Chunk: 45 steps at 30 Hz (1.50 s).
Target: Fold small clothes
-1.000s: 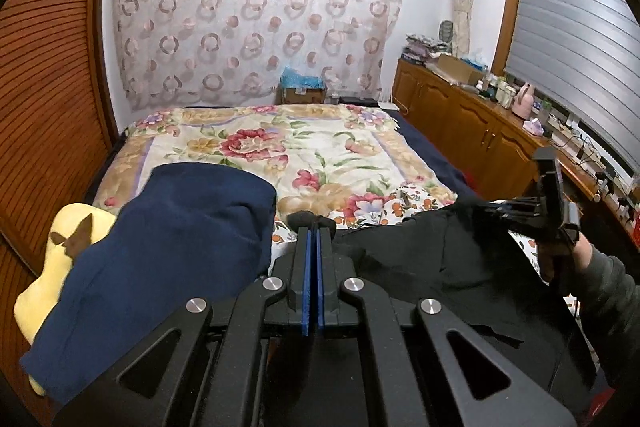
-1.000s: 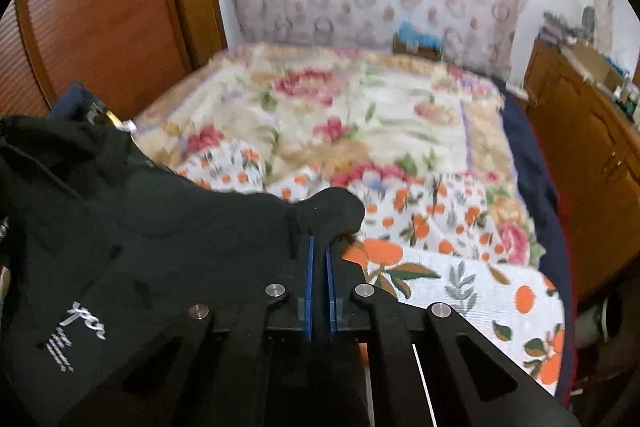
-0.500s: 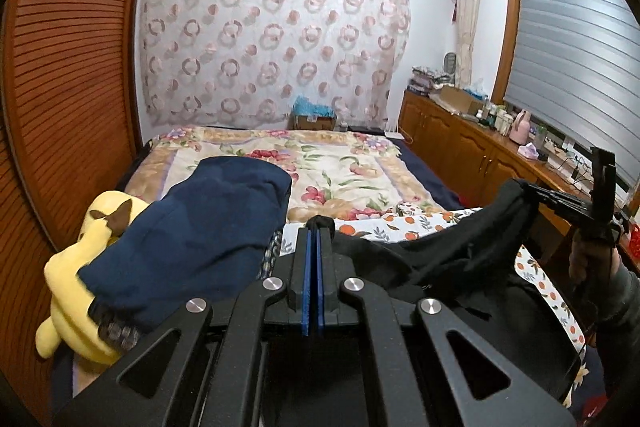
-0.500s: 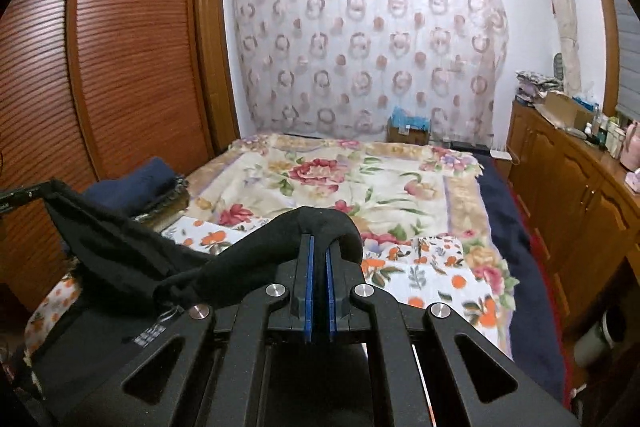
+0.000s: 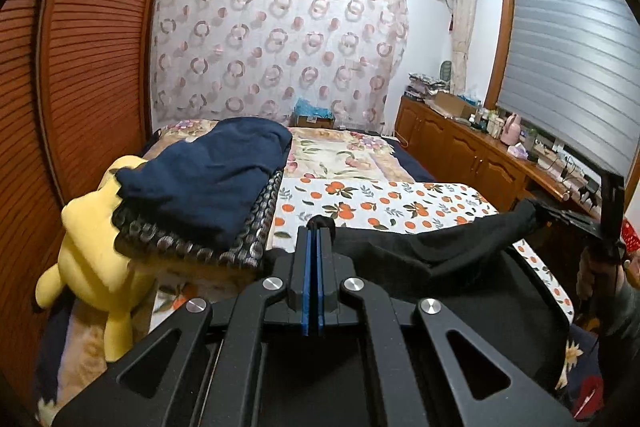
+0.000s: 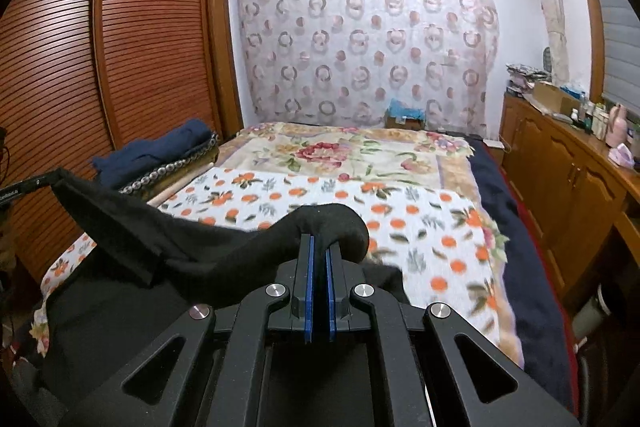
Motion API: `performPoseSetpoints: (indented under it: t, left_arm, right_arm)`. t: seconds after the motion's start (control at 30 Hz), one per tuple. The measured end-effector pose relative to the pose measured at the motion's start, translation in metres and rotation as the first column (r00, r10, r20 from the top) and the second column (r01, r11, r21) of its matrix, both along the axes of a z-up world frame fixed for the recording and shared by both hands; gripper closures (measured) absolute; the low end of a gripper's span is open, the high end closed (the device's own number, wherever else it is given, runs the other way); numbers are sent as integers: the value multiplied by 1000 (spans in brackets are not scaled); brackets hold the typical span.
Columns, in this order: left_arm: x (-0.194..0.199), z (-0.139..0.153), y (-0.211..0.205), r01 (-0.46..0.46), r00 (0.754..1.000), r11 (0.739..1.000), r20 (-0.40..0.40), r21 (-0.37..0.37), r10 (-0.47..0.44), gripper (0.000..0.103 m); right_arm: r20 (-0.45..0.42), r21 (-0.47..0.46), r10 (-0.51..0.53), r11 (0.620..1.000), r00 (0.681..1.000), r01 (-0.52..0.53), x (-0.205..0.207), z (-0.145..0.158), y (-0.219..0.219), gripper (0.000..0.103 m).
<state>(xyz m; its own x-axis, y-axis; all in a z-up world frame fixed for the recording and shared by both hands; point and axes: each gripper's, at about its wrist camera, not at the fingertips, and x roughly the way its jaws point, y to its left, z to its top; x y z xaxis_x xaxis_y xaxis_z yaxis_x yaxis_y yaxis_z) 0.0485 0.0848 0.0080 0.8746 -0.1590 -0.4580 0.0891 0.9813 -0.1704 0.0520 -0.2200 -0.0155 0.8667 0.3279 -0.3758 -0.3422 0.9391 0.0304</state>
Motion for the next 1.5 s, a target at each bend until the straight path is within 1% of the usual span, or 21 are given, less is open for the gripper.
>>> performPoseSetpoints:
  t: [0.13, 0.2, 0.27, 0.33, 0.43, 0.5, 0.57, 0.7, 0.83, 0.87, 0.93, 0.97, 1.03, 1.13, 1.17, 1.2, 1.23, 1.3, 1.4, 1.47, 1.5]
  left_arm:
    - [-36, 12, -1, -4, 999, 1000, 47, 5, 4, 100]
    - [-51, 11, -2, 2, 999, 1000, 47, -3, -2, 100]
    - [-59, 1, -4, 12, 1000, 1000, 17, 1, -12, 100]
    - [-67, -10, -3, 2, 1000, 1000, -2, 14, -2, 100]
    - [-75, -25, -1, -5, 999, 1000, -38, 11, 5, 100]
    - [-76, -37, 0, 0, 997, 1000, -78, 15, 1, 100]
    - [-75, -48, 1, -6, 994, 1000, -107, 28, 9, 100]
    - [-76, -64, 2, -19, 989, 999, -145, 27, 22, 100]
    - [-72, -81, -1, -10, 978, 998, -209, 56, 21, 99]
    - [-71, -86, -2, -9, 974, 998, -226, 55, 21, 99]
    - [-69, -90, -1, -9, 970, 999, -241, 42, 19, 98]
    - [-68, -92, 0, -13, 969, 999, -245, 38, 22, 95]
    - [-68, -92, 1, -22, 970, 999, -241, 34, 30, 71]
    - [-68, -89, 4, -20, 972, 1000, -234, 21, 24, 51]
    - [-67, -88, 4, -18, 972, 1000, -233, 25, 24, 45]
    - [-66, -86, 4, -19, 973, 999, -231, 31, 26, 31]
    - [-66, -84, 4, -18, 974, 999, -224, 39, 27, 22]
    - [-62, -81, 2, -4, 975, 999, -220, 54, 16, 21]
    - [-53, -77, 0, 10, 976, 997, -219, 76, 7, 21]
    - [-44, -75, -1, 12, 976, 995, -217, 96, 9, 21]
    - [-39, -73, -1, 11, 976, 995, -217, 103, 12, 21]
  right_arm:
    - [2, -2, -7, 1000, 1000, 7, -39, 12, -5, 98]
    - [8, -14, -12, 1000, 1000, 12, -65, 18, -7, 98]
    - [-5, 6, -7, 1000, 1000, 7, -84, 21, -12, 98]
    - [-25, 26, -12, 1000, 1000, 12, -94, 21, -18, 98]
    - [-50, 8, -25, 1000, 998, 26, -116, 8, -22, 98]
    - [-81, -24, -39, 999, 996, 38, -125, -4, -22, 98]
    - [-117, -48, -51, 998, 992, 45, -131, -15, -21, 98]
    - [-171, -49, -47, 998, 984, 39, -134, -26, -20, 98]
    - [-227, -65, -42, 997, 973, 28, -125, -28, -14, 98]
    - [-236, -79, -51, 996, 970, 33, -115, -27, -11, 98]
    - [-247, -80, -60, 996, 967, 41, -110, -24, -9, 98]
    - [-247, -63, -55, 997, 967, 41, -111, -22, -11, 98]
    - [-239, -53, -54, 998, 970, 42, -114, -17, -12, 98]
    - [-236, -58, -56, 997, 970, 43, -114, -19, -12, 98]
    - [-235, -60, -56, 997, 970, 43, -116, -16, -12, 98]
    - [-233, -60, -55, 997, 971, 42, -115, -16, -13, 98]
    - [-230, -60, -54, 997, 972, 41, -115, -16, -14, 92]
    - [-214, -73, -62, 996, 975, 47, -116, -8, -15, 85]
    - [-193, -126, -80, 990, 978, 56, -115, 3, -18, 85]
    - [-172, -134, -82, 989, 982, 59, -110, 10, -25, 84]
    - [-157, -129, -90, 989, 983, 70, -109, 17, -29, 80]
